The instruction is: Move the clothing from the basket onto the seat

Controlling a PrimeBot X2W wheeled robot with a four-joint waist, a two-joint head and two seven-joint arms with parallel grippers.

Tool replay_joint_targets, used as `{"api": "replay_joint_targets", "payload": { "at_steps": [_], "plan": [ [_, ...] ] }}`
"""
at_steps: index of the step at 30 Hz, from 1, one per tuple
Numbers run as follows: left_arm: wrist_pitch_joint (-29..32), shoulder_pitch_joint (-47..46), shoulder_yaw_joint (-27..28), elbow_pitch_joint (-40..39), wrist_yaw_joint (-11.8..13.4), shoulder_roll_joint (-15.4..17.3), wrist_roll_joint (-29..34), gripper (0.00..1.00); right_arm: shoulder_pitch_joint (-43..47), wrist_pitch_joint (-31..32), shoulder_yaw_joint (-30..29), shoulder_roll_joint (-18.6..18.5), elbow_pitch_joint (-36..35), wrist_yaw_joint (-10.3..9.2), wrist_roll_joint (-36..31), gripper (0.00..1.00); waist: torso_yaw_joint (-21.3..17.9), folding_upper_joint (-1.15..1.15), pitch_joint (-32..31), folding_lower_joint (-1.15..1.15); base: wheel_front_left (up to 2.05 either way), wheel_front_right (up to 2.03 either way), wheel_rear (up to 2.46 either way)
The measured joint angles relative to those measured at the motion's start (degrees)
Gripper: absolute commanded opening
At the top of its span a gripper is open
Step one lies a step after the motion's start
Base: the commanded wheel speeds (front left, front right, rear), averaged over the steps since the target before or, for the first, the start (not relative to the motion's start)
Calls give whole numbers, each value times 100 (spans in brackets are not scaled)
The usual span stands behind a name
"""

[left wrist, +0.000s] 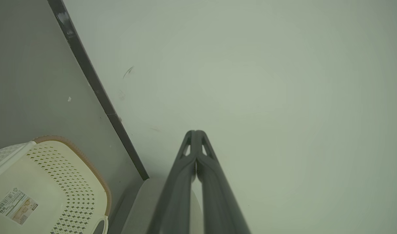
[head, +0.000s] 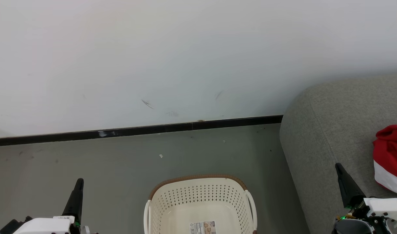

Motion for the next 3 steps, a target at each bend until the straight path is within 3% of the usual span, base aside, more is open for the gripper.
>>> {"api": "replay_joint_targets", "payload": {
  "at_steps": [3],
  "plan": [
    [0, 0, 0, 0, 0, 0, 0, 0, 0, 1, -7, 0, 1, 0, 0, 0, 0, 0, 0, 0, 0, 0, 0]
  ]
}}
